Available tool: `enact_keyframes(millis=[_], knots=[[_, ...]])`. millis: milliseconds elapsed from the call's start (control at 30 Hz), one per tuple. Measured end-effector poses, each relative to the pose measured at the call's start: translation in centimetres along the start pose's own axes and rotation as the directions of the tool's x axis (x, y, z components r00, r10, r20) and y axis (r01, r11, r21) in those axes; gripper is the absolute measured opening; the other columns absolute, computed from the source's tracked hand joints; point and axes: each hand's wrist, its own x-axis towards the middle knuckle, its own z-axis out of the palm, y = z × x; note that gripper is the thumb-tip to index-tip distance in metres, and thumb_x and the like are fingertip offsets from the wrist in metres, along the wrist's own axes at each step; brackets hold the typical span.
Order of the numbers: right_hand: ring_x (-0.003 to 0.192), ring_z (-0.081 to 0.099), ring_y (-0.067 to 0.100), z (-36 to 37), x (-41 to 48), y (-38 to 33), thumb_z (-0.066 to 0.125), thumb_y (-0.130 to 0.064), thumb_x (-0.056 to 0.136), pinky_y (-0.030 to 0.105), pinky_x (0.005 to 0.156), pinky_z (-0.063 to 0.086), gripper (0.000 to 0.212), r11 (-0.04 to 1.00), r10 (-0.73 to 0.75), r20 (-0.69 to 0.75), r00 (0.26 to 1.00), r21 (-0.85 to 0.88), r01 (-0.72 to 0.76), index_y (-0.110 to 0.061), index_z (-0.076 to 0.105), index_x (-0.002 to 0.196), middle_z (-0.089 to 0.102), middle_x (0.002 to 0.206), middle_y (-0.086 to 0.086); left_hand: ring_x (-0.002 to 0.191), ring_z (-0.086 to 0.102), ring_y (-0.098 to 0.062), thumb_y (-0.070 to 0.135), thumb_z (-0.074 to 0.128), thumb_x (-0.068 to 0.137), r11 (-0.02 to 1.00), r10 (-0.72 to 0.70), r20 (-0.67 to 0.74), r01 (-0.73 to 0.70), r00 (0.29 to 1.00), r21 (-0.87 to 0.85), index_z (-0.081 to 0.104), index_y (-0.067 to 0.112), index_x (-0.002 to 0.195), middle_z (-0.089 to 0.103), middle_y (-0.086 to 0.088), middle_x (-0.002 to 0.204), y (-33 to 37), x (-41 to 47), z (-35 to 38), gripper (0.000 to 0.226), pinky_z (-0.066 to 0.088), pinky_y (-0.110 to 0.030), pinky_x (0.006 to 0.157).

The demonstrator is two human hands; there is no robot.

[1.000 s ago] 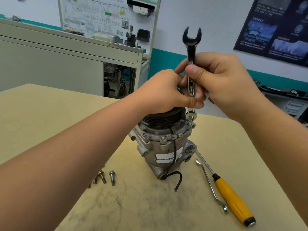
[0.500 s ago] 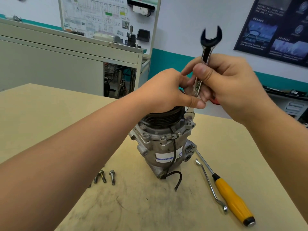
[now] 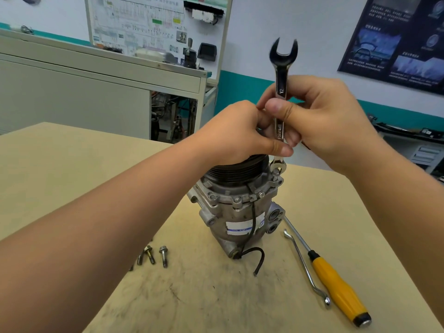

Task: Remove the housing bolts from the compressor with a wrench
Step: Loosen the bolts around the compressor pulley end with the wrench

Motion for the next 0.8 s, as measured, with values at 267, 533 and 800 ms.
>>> enact_keyframes(millis=[267, 533, 800], knots=[[0.05, 0.05, 0.004, 0.1, -0.2, 0.4, 0.048, -0.011, 0.095, 0.019, 0.052, 0.045, 0.016, 0.999, 0.012, 0.012, 1.0, 0.037, -0.013, -0.018, 0.059, 0.084, 0.056, 0.057, -0.009, 0.072, 0.06, 0.002, 0.025, 0.079, 0.075, 0.999, 0.034, 0.039, -0.034, 0.999, -0.01, 0.057, 0.034, 0.062, 0.066, 0.013, 0.069, 0.3, -0.2, -0.3, 0.027, 0.043, -0.007, 0.067], [0.049, 0.045, 0.003, -0.7, -0.7, 0.8, 0.042, -0.012, 0.098, 0.013, 0.05, 0.038, 0.023, 0.998, -0.045, -0.031, 0.999, 0.047, 0.046, -0.018, 0.056, 0.081, 0.054, 0.06, -0.008, 0.098, 0.045, -0.013, 0.059, 0.073, 0.068, 0.946, -0.038, 0.058, 0.017, 0.998, 0.325, 0.055, 0.036, 0.072, 0.058, 0.01, 0.087, 0.7, -0.5, 0.1, 0.029, 0.032, -0.039, 0.091], [0.051, 0.046, 0.001, -2.6, -1.8, 0.8, 0.039, -0.017, 0.097, 0.018, 0.05, 0.04, 0.021, 0.97, -0.082, -0.202, 0.976, 0.208, 0.125, -0.016, 0.055, 0.082, 0.054, 0.061, -0.009, 0.122, 0.026, -0.022, 0.044, 0.073, 0.077, 0.792, -0.015, 0.139, -0.073, 0.99, 0.607, 0.073, 0.031, 0.09, 0.054, 0.012, 0.117, 1.3, -0.3, 2.0, 0.018, 0.018, -0.049, 0.101]])
